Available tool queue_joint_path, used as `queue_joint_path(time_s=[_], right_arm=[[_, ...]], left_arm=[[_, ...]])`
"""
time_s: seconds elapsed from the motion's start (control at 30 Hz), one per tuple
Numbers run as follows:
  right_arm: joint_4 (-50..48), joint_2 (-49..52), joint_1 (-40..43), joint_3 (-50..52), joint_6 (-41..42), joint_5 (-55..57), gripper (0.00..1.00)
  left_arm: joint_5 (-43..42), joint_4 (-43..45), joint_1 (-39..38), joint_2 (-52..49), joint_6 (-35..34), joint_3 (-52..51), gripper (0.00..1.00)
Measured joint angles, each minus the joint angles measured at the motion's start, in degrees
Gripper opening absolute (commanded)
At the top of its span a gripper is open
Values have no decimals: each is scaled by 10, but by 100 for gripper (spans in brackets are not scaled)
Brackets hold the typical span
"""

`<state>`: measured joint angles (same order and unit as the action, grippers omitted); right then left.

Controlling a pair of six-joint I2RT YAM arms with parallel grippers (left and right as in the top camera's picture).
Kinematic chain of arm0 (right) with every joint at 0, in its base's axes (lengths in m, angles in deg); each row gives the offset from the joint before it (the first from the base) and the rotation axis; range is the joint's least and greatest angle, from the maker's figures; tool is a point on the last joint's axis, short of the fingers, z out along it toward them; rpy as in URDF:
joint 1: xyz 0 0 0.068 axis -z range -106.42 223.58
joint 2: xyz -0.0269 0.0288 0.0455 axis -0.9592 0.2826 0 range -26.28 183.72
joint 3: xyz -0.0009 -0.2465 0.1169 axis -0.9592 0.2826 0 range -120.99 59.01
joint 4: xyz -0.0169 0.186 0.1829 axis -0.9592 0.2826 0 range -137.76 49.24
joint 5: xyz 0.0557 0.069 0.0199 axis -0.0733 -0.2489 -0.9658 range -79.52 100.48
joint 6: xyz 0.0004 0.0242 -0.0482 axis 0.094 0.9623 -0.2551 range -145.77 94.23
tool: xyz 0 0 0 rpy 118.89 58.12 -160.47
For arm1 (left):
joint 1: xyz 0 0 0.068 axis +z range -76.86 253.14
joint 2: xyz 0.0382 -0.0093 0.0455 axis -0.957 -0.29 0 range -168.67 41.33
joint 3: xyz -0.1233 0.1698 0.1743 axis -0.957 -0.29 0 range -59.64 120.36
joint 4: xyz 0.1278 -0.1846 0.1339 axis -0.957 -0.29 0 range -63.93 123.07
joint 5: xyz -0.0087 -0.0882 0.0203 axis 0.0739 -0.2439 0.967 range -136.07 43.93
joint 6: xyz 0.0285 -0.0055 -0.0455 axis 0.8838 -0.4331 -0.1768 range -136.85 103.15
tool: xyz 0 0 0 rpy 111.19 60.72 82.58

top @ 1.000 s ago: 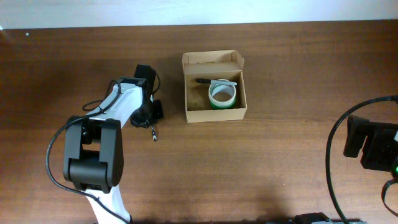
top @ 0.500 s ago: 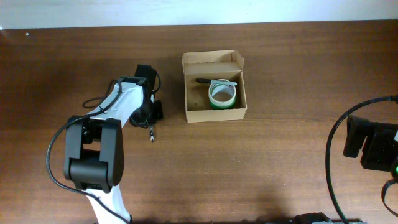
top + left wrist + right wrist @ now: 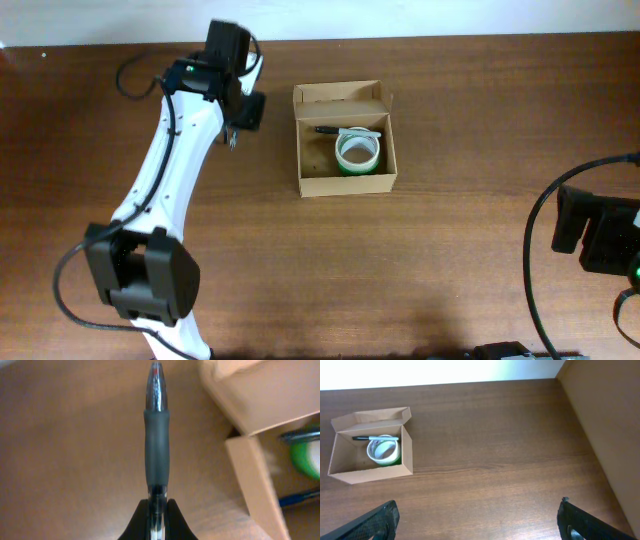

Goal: Pack container
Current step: 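Carry the black pen into the box and release it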

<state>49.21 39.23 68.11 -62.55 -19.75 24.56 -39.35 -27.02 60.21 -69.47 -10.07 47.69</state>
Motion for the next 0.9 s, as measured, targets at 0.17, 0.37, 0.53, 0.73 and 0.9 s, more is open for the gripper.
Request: queue_joint_path(time_s=[0.17,0.37,0.53,0.73,0.9], right_arm=[[0,0,0,0,0,0,99],[0,0,0,0,0,0,100],[0,0,0,0,0,0,99],[0,0,0,0,0,0,99],[0,0,0,0,0,0,99]], left_arm=[[2,30,-37,4,102,5,2],[2,81,-89,2,220,5,2],[-3,107,-139,-29,303,5,1],[-5,103,-185,-83,368,5,2],[-7,99,-213,-107,398,5,2]])
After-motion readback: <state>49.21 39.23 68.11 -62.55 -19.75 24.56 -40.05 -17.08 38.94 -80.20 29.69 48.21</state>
